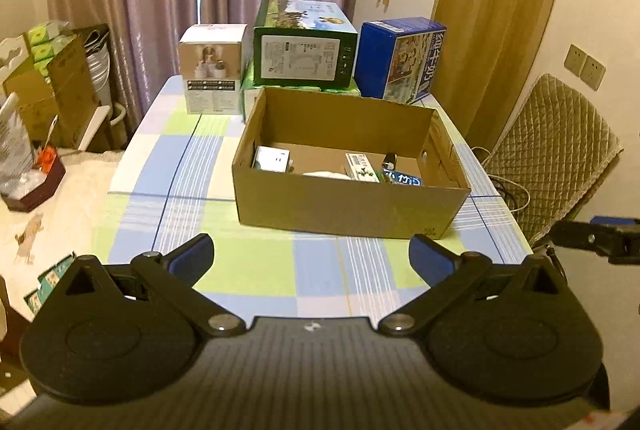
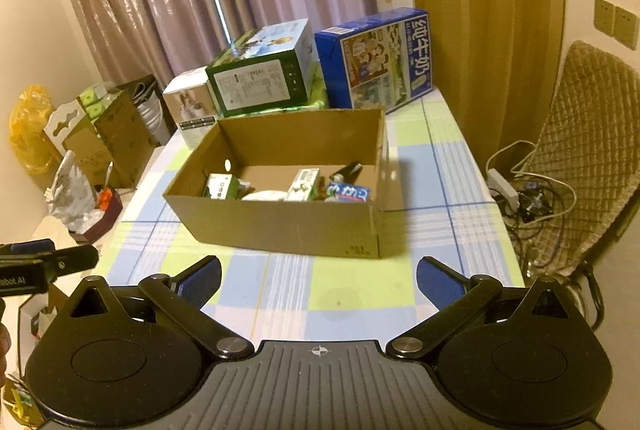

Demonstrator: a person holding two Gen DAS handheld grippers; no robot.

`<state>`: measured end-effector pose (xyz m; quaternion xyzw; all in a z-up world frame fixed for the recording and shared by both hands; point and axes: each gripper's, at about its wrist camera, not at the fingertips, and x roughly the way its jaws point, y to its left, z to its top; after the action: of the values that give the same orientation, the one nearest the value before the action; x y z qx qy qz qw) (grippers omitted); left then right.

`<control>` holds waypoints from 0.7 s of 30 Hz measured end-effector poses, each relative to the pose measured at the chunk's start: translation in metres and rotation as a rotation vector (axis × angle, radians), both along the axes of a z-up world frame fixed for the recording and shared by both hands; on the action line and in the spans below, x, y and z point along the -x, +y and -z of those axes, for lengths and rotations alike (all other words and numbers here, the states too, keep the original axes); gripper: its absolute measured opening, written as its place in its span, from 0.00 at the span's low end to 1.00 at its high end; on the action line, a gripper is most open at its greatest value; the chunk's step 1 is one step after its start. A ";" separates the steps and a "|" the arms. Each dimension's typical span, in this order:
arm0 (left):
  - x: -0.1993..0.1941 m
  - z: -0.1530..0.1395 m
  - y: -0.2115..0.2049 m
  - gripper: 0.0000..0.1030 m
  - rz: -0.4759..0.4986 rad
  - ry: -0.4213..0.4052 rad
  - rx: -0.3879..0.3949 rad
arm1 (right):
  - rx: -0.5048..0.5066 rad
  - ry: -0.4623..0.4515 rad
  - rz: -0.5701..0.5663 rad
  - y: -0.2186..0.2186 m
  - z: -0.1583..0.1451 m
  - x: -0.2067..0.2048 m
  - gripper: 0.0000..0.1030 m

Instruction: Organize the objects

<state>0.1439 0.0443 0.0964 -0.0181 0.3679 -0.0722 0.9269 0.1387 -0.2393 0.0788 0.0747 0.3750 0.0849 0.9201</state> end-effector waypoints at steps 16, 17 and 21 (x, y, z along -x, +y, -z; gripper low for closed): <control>0.055 0.000 0.005 0.99 -0.006 0.002 -0.033 | 0.015 0.003 -0.025 0.016 0.006 0.047 0.98; 0.057 0.001 0.006 0.99 -0.008 0.001 -0.033 | 0.014 0.004 -0.027 0.017 0.006 0.048 0.98; 0.061 0.002 0.008 0.99 -0.010 0.004 -0.036 | 0.011 0.004 -0.029 0.019 0.007 0.050 0.98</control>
<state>0.0832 0.0520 0.0945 -0.0035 0.3708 -0.0608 0.9267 0.0889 -0.2203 0.0715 0.0643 0.3782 0.0960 0.9185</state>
